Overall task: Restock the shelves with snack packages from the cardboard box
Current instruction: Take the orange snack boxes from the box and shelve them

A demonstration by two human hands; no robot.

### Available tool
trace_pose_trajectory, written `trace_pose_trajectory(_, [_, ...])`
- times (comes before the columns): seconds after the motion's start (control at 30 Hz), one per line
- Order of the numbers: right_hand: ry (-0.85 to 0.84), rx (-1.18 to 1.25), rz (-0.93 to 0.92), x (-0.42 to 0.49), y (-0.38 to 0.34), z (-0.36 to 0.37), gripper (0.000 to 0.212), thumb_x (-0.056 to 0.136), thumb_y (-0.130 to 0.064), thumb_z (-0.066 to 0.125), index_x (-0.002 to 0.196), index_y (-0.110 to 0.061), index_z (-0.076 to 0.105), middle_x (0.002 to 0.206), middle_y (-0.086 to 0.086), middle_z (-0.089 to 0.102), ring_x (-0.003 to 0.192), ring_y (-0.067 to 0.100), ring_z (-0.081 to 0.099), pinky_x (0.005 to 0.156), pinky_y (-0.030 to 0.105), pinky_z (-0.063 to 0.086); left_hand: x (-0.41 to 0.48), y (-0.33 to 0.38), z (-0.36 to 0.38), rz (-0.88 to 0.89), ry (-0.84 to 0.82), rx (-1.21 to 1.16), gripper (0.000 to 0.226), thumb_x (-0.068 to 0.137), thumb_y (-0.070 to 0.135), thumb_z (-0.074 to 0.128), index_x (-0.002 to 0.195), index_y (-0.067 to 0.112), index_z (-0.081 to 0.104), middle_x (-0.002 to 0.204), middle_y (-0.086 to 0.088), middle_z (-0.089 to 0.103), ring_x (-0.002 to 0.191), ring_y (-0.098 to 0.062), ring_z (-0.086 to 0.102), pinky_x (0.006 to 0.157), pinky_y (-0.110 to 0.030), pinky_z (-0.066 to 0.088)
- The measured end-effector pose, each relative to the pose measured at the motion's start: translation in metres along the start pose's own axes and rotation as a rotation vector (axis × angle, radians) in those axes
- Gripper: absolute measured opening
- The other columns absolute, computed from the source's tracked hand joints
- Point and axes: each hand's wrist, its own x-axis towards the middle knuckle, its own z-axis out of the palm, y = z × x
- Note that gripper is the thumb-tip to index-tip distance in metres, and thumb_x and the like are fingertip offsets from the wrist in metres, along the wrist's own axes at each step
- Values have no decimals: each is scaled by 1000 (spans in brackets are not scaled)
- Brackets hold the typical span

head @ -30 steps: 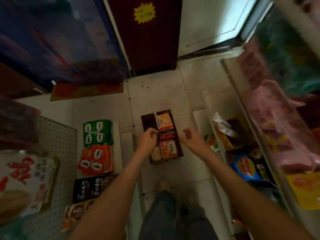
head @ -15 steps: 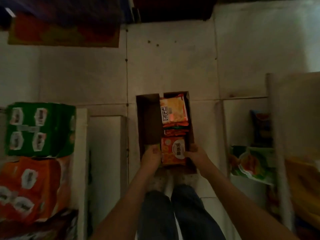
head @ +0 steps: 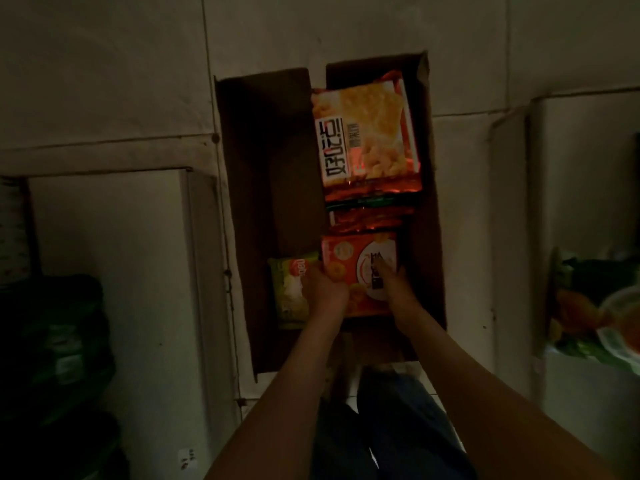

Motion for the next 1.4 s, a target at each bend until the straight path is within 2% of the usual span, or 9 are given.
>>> trace_pose_trajectory(0.1, [11, 99, -19, 16, 5, 2, 53, 97, -45, 38, 138, -12, 44, 136, 14, 51, 121, 29, 51, 75, 27, 44, 7, -2, 6, 13, 103, 45, 62, 74, 22, 57, 132, 13, 41, 135, -11, 47, 122, -31, 48, 99, -49, 45])
trace_pose_trajectory(0.2, [59, 138, -11, 23, 9, 10, 52, 95, -40, 48, 139, -13, 42, 138, 11, 49, 123, 29, 49, 70, 27, 45, -5, 8, 8, 42, 133, 66, 55, 80, 16, 56, 132, 10, 39, 138, -11, 40, 128, -33, 40, 104, -45, 38])
trace_pose_trajectory(0.47, [94, 127, -69, 19, 18, 5, 49, 95, -38, 48, 136, -12, 47, 132, 6, 53, 119, 26, 52, 97, 39, 45, -8, -1, -3, 83, 84, -1, 38, 85, 49, 46, 118, 32, 58, 123, -1, 56, 108, -25, 57, 91, -41, 48])
trace_pose_trajectory(0.6, [107, 172, -80, 2, 23, 9, 50, 98, -46, 35, 138, -18, 45, 135, 8, 53, 119, 26, 52, 98, 43, 46, -31, -1, -18, 160, 68, 0, 21, 84, 55, 53, 102, 50, 46, 126, 0, 52, 107, -25, 58, 89, -47, 51])
trace_pose_trajectory(0.67, [50, 206, -97, -8, 20, 11, 50, 98, -49, 32, 137, -20, 46, 131, 6, 55, 117, 24, 54, 90, 37, 50, -42, 1, -24, 174, 49, -63, 41, 84, 49, 61, 119, 40, 42, 121, 4, 56, 105, -20, 59, 90, -45, 51])
trace_pose_trajectory(0.77, [-36, 196, -97, -11, 15, 14, 55, 96, -54, 29, 136, -20, 48, 130, 7, 57, 116, 24, 56, 99, 43, 47, -48, 2, -30, 130, 111, -102, 72, 83, 40, 68, 139, 17, 28, 119, 4, 51, 111, -19, 54, 89, -30, 42])
trace_pose_trajectory(1.0, [135, 26, -158, 20, 16, 13, 60, 88, -58, 36, 133, -20, 48, 132, 7, 53, 116, 25, 55, 96, 49, 48, -23, -8, -34, 214, 191, -13, 61, 87, 43, 60, 137, 13, 42, 131, -8, 51, 120, -25, 51, 92, -34, 43])
trace_pose_trajectory(1.2, [162, -112, -116, 65, 37, 16, 76, 79, -54, 54, 146, -24, 30, 149, 7, 35, 134, 29, 37, 108, 50, 36, -3, -23, -26, 195, 214, -38, 82, 72, 75, 36, 136, 25, 40, 131, -5, 53, 117, -27, 55, 92, -51, 49])
trace_pose_trajectory(1.4, [194, -141, 27, 78, 39, 18, 102, 57, -57, 62, 146, -27, 23, 151, 8, 27, 135, 34, 33, 104, 55, 37, -17, -10, -27, 231, 253, 80, 58, 92, 42, 51, 141, 14, 37, 137, -11, 45, 125, -29, 45, 98, -39, 41])
